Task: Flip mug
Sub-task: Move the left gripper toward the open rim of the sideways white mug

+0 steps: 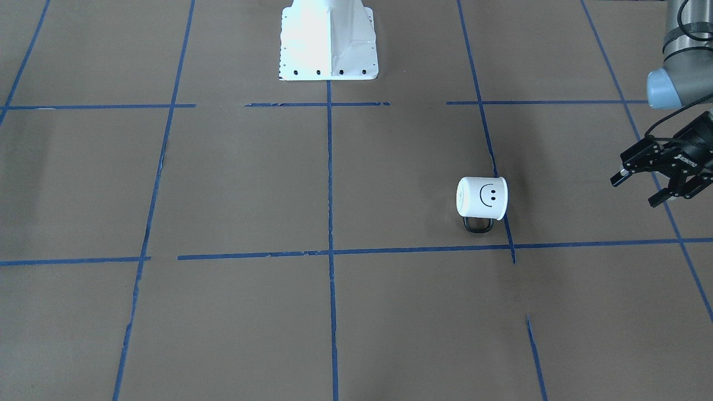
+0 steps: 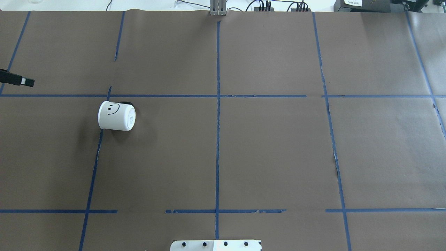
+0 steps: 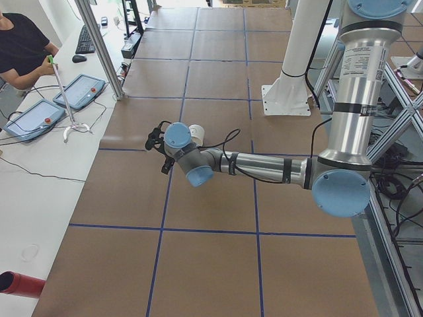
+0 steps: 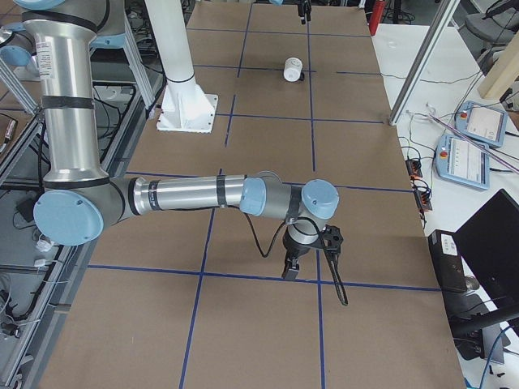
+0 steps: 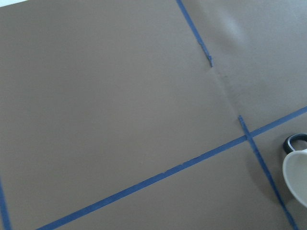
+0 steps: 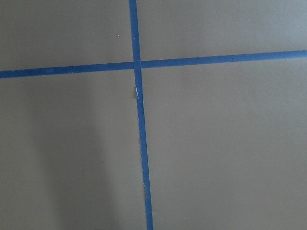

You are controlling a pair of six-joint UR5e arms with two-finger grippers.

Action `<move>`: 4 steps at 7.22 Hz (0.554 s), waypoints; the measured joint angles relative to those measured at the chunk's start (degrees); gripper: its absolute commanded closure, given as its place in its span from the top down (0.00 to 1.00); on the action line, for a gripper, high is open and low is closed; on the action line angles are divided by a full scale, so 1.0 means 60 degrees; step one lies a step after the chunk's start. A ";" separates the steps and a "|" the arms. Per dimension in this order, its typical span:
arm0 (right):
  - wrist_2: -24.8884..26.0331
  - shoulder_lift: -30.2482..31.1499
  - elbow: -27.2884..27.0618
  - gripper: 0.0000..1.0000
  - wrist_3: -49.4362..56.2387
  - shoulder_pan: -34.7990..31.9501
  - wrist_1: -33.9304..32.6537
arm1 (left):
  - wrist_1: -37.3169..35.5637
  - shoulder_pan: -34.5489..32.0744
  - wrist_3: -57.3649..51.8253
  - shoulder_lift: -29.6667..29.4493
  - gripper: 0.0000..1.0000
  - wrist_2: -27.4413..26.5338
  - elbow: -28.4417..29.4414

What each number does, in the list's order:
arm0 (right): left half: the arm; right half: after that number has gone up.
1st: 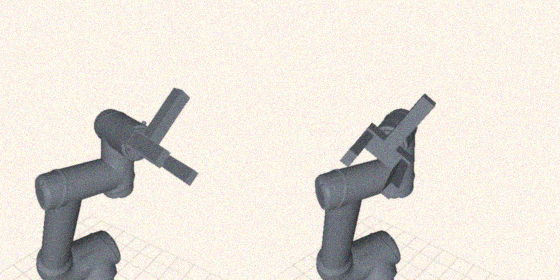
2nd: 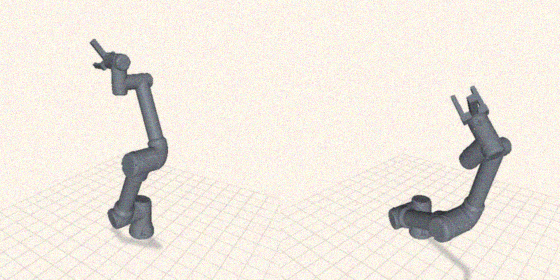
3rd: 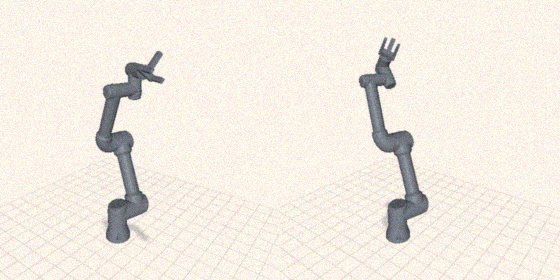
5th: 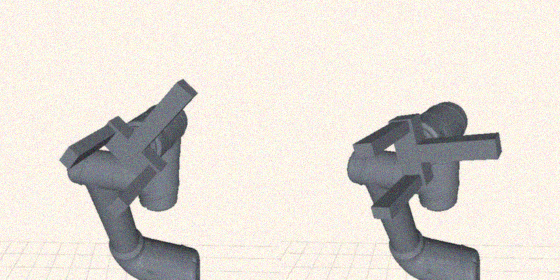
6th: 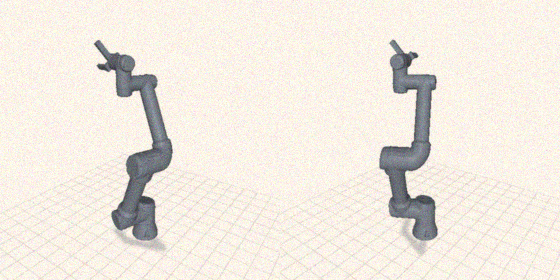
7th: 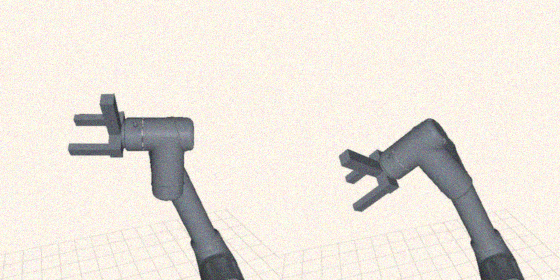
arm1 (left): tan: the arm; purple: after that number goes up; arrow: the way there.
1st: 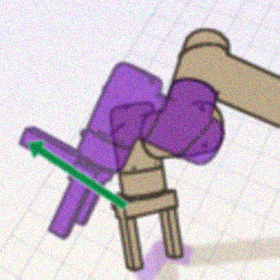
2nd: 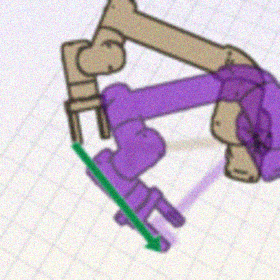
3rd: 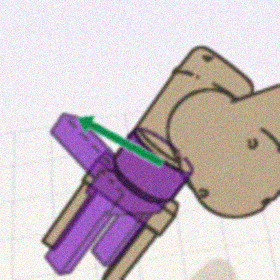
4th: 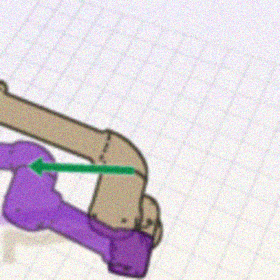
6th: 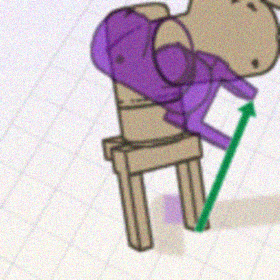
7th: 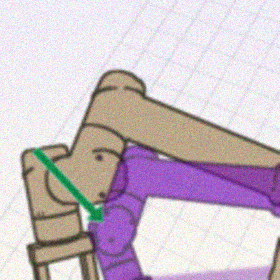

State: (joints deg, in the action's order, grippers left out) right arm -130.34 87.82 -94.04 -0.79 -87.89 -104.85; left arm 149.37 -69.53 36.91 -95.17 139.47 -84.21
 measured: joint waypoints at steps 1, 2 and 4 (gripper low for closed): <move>0.0000 -0.0002 0.0000 1.00 0.0000 0.0000 0.0000 | 0.0996 0.0399 0.1163 -0.0062 1.00 -0.0050 0.0324; 0.0000 -0.0003 0.0000 1.00 0.0000 0.0000 0.0000 | 0.1612 0.0754 0.2574 -0.0216 1.00 -0.0078 0.0444; 0.0000 0.0002 0.0000 1.00 0.0000 0.0000 0.0000 | 0.2371 0.1423 0.5365 -0.0651 1.00 -0.0132 0.0524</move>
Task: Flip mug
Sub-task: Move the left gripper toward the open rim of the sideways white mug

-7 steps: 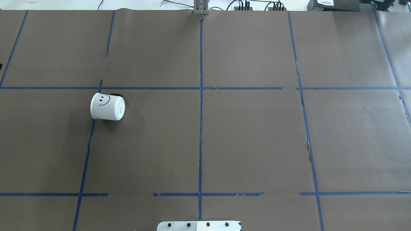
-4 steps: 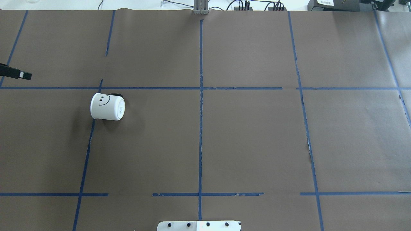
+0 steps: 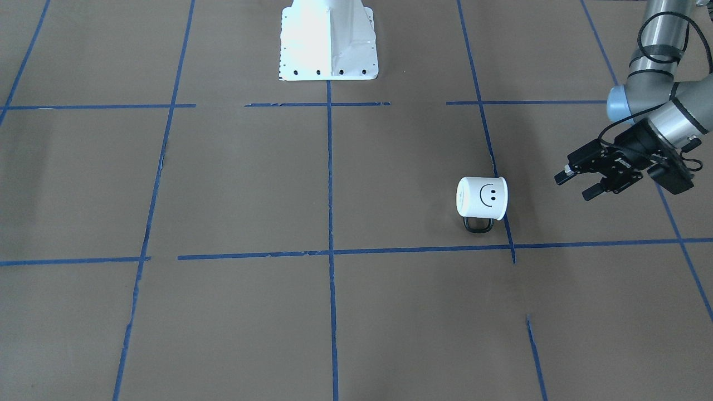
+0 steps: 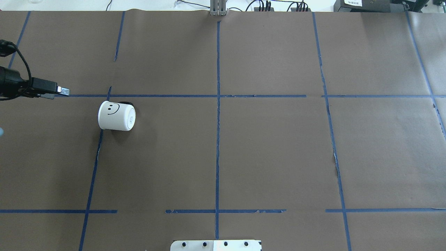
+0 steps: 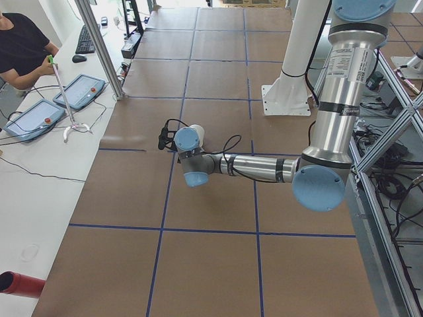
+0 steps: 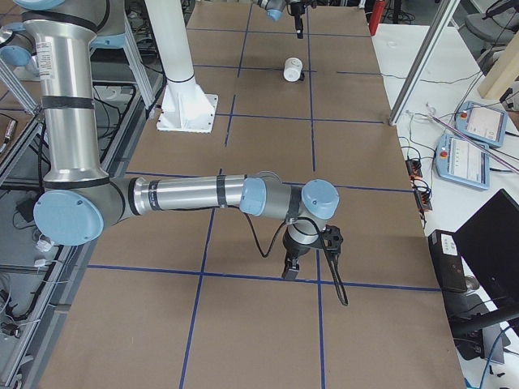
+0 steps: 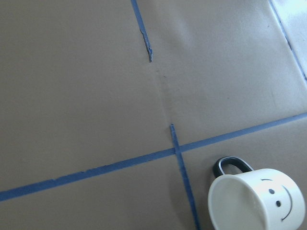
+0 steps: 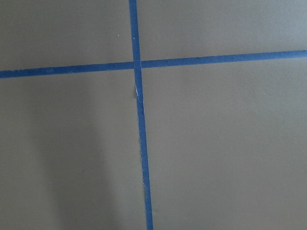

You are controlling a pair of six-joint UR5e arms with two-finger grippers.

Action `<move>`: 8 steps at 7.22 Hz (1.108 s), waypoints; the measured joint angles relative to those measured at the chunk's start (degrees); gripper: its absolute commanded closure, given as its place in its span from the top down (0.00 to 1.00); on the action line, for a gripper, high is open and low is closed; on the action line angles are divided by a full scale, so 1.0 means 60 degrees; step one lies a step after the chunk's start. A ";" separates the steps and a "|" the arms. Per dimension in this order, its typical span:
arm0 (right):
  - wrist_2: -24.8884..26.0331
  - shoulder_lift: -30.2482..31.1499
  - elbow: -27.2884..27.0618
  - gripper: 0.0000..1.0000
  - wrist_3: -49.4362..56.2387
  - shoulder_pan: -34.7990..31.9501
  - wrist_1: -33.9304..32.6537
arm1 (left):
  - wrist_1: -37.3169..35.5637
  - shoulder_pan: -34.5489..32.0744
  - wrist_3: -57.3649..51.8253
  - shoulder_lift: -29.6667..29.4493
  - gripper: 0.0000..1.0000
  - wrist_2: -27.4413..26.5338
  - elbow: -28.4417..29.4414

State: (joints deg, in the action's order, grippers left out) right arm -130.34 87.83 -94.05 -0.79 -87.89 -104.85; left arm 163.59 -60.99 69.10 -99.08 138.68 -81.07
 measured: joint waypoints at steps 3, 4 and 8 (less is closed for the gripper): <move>0.0000 0.0008 0.0000 1.00 0.0000 0.0000 0.0000 | 0.1719 0.0368 0.2097 -0.0274 1.00 -0.0138 0.0771; 0.0000 0.0006 0.0000 1.00 0.0000 0.0000 0.0000 | 0.2477 0.0484 0.2795 -0.0332 1.00 -0.0338 0.1073; 0.0000 -0.0005 0.0000 1.00 0.0000 0.0000 0.0000 | 0.4045 0.1555 0.4897 -0.0484 1.00 -0.2417 0.1273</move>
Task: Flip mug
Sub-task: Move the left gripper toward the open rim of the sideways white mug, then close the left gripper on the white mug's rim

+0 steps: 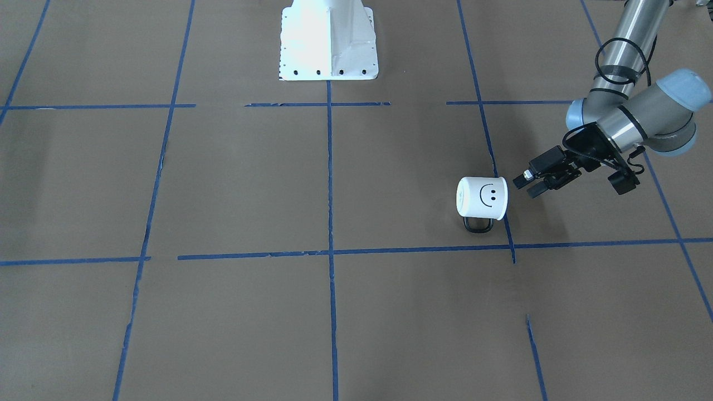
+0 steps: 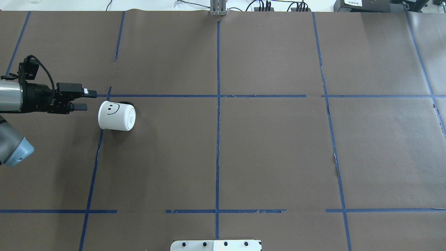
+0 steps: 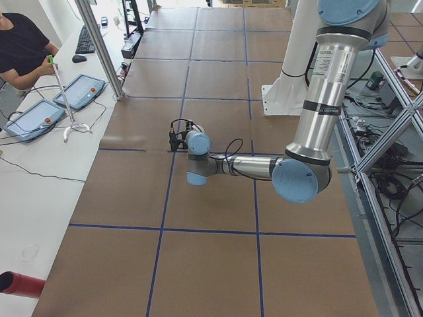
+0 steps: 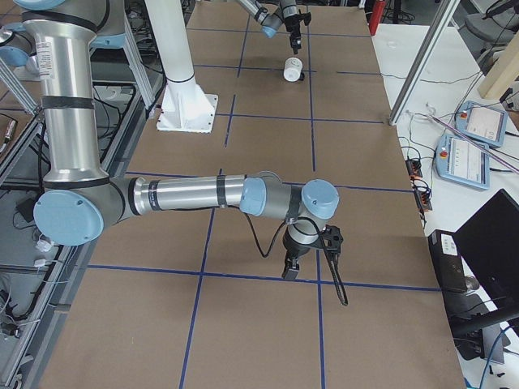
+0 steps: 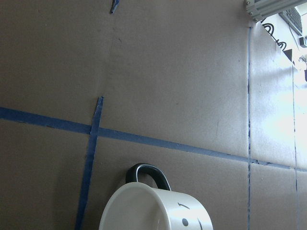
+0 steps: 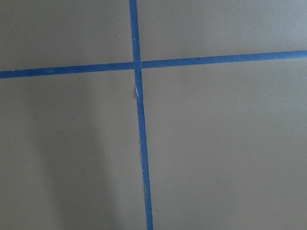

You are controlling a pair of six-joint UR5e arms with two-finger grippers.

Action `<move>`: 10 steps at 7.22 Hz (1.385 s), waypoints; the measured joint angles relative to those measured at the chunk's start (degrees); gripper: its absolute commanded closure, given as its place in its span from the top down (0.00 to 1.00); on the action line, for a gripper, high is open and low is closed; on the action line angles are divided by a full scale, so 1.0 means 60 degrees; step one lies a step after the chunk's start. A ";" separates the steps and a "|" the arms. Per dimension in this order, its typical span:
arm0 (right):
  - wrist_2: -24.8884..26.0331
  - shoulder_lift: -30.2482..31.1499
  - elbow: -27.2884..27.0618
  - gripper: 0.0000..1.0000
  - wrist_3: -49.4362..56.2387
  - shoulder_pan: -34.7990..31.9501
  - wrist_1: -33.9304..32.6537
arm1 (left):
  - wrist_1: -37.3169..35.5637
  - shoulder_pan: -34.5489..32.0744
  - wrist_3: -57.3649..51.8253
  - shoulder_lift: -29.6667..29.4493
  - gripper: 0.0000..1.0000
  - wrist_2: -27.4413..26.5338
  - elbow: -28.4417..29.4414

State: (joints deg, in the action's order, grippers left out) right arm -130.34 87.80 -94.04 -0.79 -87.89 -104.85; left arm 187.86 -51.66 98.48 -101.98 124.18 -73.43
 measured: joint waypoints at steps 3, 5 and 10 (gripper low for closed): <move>0.0000 0.0000 0.0000 1.00 0.0000 0.0000 0.0000 | 0.0369 0.0601 0.0284 -0.0228 1.00 -0.0997 0.0226; 0.0000 0.0005 0.0000 1.00 0.0000 0.0000 0.0000 | 0.0381 0.0713 0.0286 -0.0310 1.00 -0.1073 0.0355; 0.0000 0.0005 0.0000 1.00 0.0000 0.0000 0.0000 | 0.0381 0.1028 0.0282 -0.0346 0.56 -0.1082 0.0367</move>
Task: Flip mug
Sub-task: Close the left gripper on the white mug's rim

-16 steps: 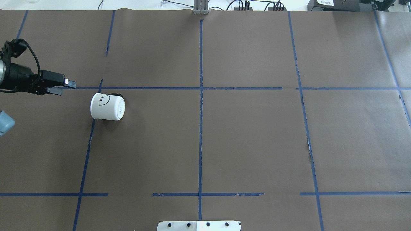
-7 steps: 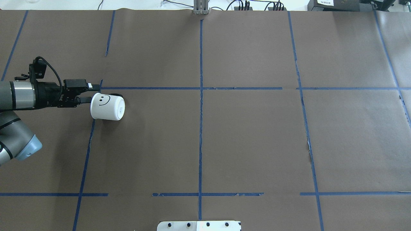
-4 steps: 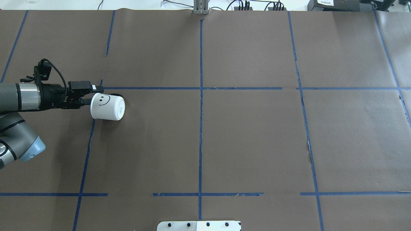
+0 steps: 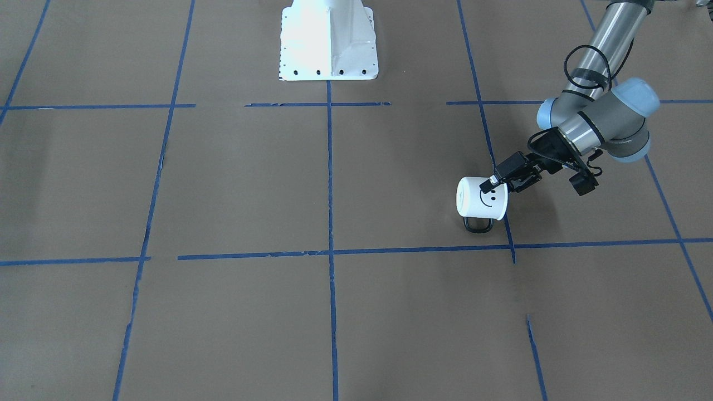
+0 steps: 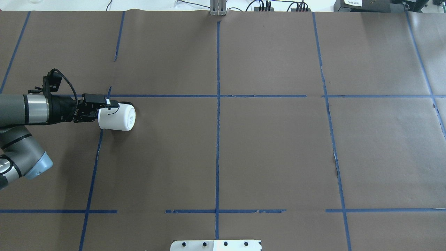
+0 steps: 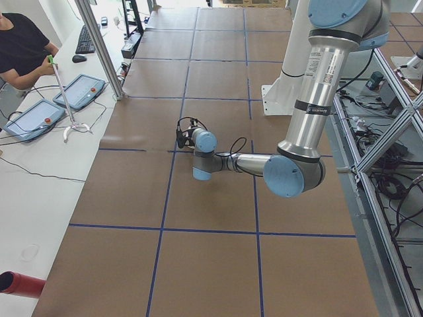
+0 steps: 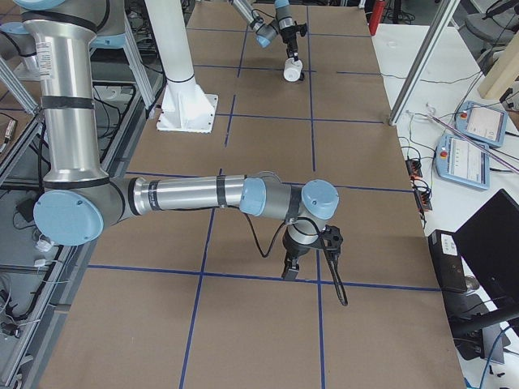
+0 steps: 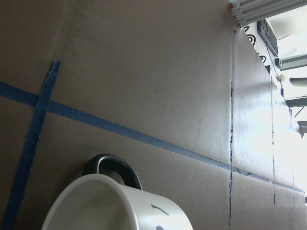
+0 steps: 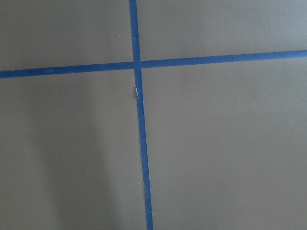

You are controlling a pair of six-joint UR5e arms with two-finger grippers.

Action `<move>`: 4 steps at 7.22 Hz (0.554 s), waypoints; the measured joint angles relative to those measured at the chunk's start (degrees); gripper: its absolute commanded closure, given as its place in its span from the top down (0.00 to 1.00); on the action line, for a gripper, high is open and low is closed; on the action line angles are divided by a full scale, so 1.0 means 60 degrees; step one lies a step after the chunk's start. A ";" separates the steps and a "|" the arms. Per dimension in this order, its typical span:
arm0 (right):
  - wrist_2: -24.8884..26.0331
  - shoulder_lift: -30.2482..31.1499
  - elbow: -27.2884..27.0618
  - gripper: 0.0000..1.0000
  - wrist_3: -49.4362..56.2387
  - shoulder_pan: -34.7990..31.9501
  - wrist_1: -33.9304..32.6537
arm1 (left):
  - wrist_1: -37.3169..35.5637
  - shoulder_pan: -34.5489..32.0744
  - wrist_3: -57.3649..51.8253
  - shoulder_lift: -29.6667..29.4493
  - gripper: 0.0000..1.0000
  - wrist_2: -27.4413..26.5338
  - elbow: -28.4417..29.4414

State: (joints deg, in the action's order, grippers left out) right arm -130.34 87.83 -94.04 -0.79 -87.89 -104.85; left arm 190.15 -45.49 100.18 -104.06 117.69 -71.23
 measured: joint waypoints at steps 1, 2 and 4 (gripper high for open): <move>0.0000 -0.0003 0.0000 1.00 0.0000 0.0000 0.0000 | 0.0001 0.0051 -0.0003 -0.0020 0.51 0.0000 -0.0004; 0.0000 -0.0001 0.0000 1.00 0.0000 0.0000 0.0000 | 0.0000 0.0091 -0.0001 -0.0057 0.48 0.0000 -0.0012; 0.0000 -0.0001 0.0000 1.00 0.0000 0.0000 0.0000 | 0.0004 0.0119 0.0016 -0.0101 0.43 0.0010 -0.0071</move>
State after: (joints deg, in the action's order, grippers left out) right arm -130.34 87.83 -94.04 -0.79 -87.89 -104.85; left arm 190.17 -44.78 100.27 -104.66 117.74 -71.65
